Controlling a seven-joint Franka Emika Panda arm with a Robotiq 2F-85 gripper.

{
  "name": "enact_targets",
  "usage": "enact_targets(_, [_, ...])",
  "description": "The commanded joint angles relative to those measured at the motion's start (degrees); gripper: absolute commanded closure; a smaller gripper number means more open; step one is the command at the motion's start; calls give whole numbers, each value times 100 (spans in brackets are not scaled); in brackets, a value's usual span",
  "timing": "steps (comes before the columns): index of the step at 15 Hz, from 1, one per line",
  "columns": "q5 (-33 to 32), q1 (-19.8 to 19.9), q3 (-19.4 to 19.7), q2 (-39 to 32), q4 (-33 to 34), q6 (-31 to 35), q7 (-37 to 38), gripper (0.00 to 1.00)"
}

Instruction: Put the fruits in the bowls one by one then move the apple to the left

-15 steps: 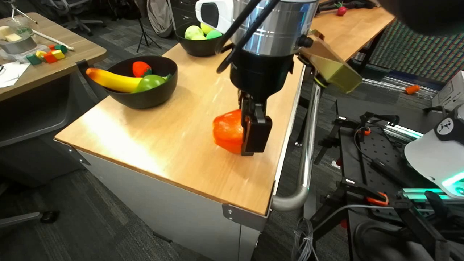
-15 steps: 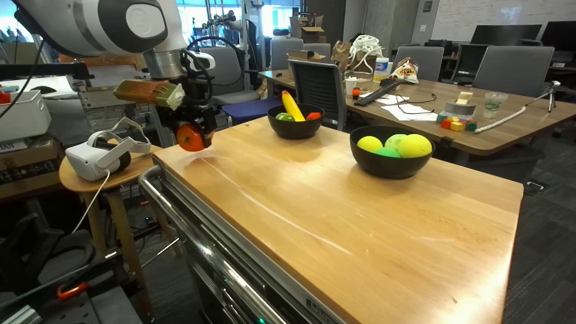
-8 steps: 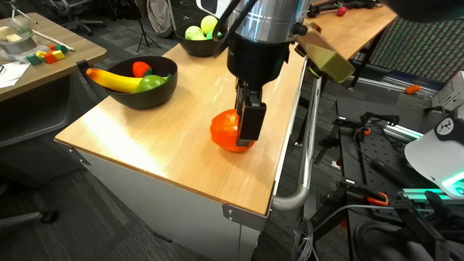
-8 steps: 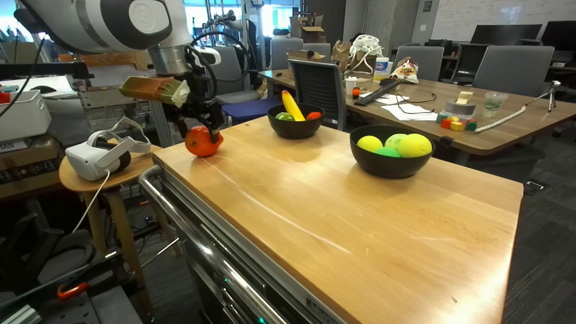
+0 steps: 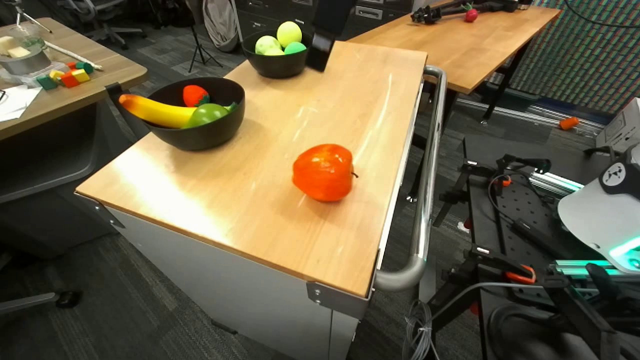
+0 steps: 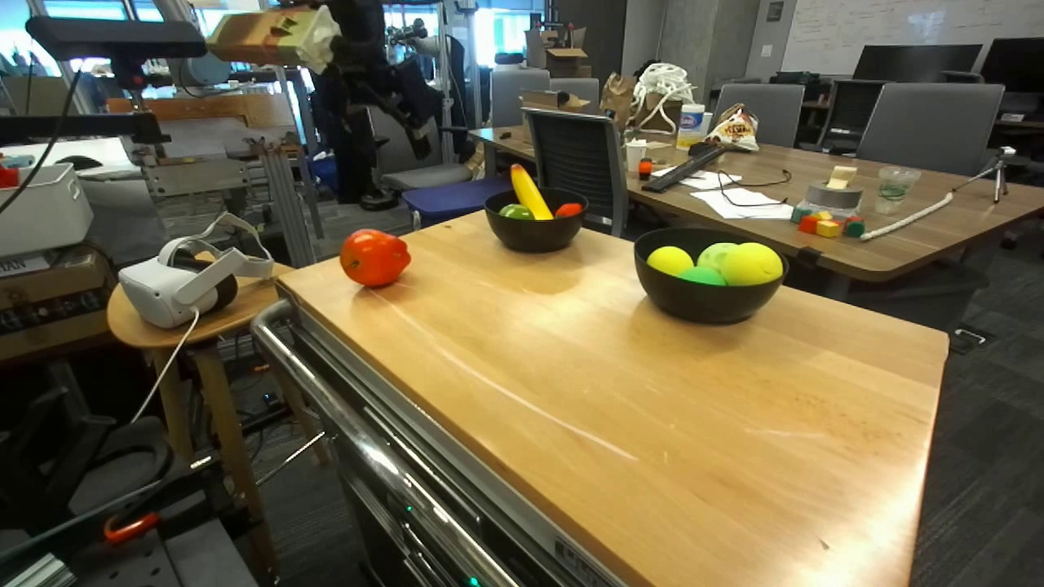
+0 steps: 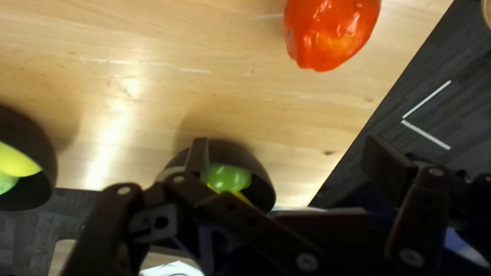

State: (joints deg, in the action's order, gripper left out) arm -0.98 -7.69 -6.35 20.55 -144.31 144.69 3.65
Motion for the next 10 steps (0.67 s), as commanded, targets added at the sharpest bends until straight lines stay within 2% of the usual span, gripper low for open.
enact_targets(1, [67, 100, 39, 311, -93, -38, 24, 0])
enact_targets(4, [111, 192, 182, 973, -420, -75, 42, 0])
enact_targets(10, [117, 193, 161, 1041, -531, -75, 106, 0])
